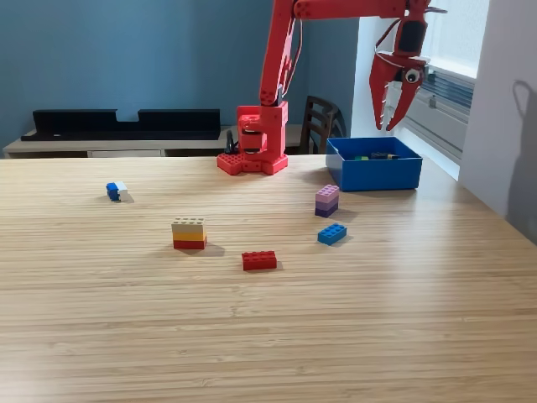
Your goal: Grasp a lego block and put it in the bin.
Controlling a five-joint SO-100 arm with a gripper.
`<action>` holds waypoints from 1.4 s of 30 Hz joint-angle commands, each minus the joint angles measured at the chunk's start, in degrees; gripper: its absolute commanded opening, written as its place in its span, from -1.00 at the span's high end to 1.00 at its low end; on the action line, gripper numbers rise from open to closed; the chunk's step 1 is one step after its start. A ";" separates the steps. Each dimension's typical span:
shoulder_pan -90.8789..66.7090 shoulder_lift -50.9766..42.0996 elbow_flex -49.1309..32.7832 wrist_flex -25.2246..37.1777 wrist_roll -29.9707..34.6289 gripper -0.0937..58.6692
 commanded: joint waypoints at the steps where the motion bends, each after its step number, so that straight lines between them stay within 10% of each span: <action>1: 16.79 1.58 -2.02 1.41 0.44 0.99; 14: 51.15 1.85 -0.44 1.41 -8.96 0.99; 42: 67.41 1.85 -8.79 1.32 -8.79 0.99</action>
